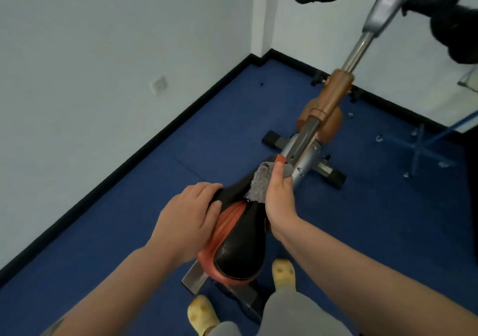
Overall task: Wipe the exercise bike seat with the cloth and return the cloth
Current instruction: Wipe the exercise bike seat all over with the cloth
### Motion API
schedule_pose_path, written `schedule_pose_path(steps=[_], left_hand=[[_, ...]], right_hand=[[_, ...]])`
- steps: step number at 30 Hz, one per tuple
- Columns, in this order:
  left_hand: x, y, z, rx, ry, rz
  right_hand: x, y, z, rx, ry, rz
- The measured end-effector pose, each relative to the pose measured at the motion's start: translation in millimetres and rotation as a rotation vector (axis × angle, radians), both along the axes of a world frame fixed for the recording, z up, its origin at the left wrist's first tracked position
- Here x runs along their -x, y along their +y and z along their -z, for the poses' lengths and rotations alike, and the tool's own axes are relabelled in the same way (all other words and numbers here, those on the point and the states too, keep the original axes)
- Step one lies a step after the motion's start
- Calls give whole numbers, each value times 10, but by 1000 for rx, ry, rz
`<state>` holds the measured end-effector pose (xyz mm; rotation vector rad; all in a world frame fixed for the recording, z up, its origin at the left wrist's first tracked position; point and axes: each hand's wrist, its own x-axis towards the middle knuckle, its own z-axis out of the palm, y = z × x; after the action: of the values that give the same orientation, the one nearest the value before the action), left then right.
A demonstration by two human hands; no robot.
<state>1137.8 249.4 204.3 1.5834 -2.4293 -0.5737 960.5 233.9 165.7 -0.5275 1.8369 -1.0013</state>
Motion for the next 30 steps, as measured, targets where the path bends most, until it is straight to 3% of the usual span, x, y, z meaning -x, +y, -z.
schedule_pose_path(steps=[3, 7, 12, 20, 26, 28, 30], left_hand=[[34, -48, 43, 30, 0, 57], [40, -46, 115, 85, -8, 30], [37, -60, 150, 109, 14, 52], [45, -55, 164, 140, 38, 48], [23, -75, 202, 145, 69, 35], [10, -76, 204, 123, 71, 33], [10, -82, 206, 109, 88, 26]], right_hand=[[-83, 189, -83, -16, -141, -7], [-313, 644, -131, 62, -177, -54], [-223, 526, -137, 30, -228, -78], [-464, 1122, 38, 170, -396, 86], [-340, 1076, 72, 293, -440, -18], [-380, 1084, 77, 309, -481, 42], [-527, 1109, 88, 260, -480, 235]])
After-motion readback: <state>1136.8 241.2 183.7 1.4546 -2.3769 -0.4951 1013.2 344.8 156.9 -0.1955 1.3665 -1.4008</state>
